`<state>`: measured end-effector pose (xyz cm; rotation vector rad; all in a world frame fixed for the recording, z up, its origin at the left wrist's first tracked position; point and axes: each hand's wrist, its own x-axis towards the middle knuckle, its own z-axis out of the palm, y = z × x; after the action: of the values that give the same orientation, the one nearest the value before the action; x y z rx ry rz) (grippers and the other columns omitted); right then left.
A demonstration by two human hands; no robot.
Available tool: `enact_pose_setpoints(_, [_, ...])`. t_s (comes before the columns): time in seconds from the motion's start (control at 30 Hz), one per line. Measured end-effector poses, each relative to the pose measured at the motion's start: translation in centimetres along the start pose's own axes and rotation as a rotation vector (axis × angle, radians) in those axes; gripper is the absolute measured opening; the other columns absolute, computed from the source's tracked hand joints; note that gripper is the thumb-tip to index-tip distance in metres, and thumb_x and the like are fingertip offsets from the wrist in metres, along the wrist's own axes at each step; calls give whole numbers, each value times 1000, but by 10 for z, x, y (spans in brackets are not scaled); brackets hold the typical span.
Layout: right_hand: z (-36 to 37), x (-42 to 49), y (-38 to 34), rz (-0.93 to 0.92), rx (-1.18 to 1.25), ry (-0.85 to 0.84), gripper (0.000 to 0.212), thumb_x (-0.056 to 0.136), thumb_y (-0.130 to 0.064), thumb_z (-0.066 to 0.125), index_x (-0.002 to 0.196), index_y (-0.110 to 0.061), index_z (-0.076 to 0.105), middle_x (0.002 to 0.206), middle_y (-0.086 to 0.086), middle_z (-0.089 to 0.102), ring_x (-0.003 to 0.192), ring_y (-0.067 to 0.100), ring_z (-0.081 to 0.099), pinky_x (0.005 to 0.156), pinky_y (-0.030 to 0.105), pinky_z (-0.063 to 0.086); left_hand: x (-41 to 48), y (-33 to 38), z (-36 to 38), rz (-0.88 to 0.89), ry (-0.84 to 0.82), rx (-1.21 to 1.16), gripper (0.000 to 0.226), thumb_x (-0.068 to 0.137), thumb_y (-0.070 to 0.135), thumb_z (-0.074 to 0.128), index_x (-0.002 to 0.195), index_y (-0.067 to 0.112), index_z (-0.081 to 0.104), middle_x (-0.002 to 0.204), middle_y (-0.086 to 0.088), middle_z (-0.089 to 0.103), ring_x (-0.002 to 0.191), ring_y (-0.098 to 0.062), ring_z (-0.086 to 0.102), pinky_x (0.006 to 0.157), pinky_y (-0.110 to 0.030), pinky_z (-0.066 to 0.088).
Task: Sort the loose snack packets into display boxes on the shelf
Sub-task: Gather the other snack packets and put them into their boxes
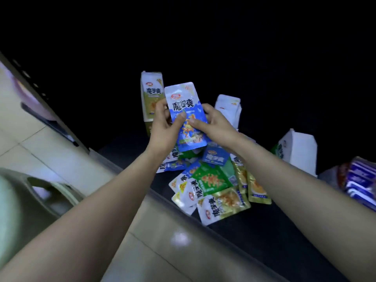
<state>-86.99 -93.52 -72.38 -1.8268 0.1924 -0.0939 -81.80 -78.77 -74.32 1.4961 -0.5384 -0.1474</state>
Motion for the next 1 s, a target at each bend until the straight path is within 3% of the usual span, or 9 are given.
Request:
enact_pose_setpoints(0.07, [-24, -3, 7, 12, 51, 66, 29, 95, -12, 61, 122, -9, 50, 118, 10, 67, 98, 16, 69, 85, 37, 58, 5, 2, 22, -5, 8, 75, 48, 100, 11, 53, 140, 11, 26, 87, 6, 60, 78, -7, 58, 71, -18, 48])
enact_pose_setpoints(0.13, [-45, -6, 13, 9, 96, 222, 29, 95, -8, 60, 122, -7, 49, 116, 12, 66, 92, 13, 69, 80, 33, 58, 9, -2, 37, -74, 10, 180, 50, 101, 17, 52, 143, 11, 28, 94, -3, 56, 82, -11, 55, 71, -16, 45])
enact_pose_setpoints(0.27, [-75, -10, 29, 47, 127, 481, 57, 97, -23, 59, 146, -10, 32, 142, 12, 51, 122, 24, 58, 96, 43, 53, 11, -29, 56, -247, -137, 478, 31, 100, 21, 52, 130, 12, 53, 126, -12, 52, 104, -26, 57, 91, -43, 48])
enact_pose_setpoints(0.33, [-76, -7, 39, 68, 125, 505, 60, 96, -25, 59, 147, -12, 30, 144, 11, 48, 127, 26, 54, 99, 48, 50, 9, -38, 64, -312, -175, 490, 37, 98, 23, 56, 134, 14, 51, 130, -12, 51, 105, -29, 57, 92, -48, 48])
enact_pose_setpoints(0.47, [-66, 6, 46, 31, 134, 532, 24, 97, -6, 57, 119, -4, 47, 104, 5, 65, 86, 5, 69, 74, 26, 58, 11, -47, 71, -361, -166, 522, 43, 95, 25, 61, 136, 16, 49, 121, -7, 56, 104, -28, 59, 89, -46, 51])
enact_pose_setpoints(0.57, [-59, 17, 40, -51, 69, 566, 30, 96, -6, 58, 124, -3, 48, 107, 3, 63, 90, 1, 65, 78, 22, 56, 11, -48, 72, -350, -151, 562, 39, 96, 19, 59, 134, 15, 51, 105, -2, 57, 94, -25, 59, 83, -41, 52])
enact_pose_setpoints(0.73, [-60, 21, 46, -75, -95, 577, 36, 96, -8, 58, 129, -4, 44, 109, -7, 58, 95, 2, 62, 85, 29, 57, 8, -52, 66, -333, -73, 594, 36, 94, 16, 61, 129, 14, 55, 111, -4, 62, 86, -18, 53, 73, -31, 42])
enact_pose_setpoints(0.83, [-64, 13, 54, -99, -178, 521, 40, 97, -11, 58, 131, -5, 40, 107, -7, 58, 92, 2, 63, 79, 17, 55, 9, -54, 64, -333, -70, 611, 35, 94, 17, 61, 128, 15, 55, 110, -2, 62, 87, -17, 52, 73, -29, 39])
enact_pose_setpoints(1.0, [-55, 11, 66, -30, -503, 521, 27, 88, -28, 68, 107, -11, 59, 96, -7, 41, 112, 25, 42, 85, 45, 52, 10, -49, 68, -322, -57, 644, 31, 93, 18, 62, 124, 15, 57, 108, -2, 63, 87, -20, 56, 73, -31, 44])
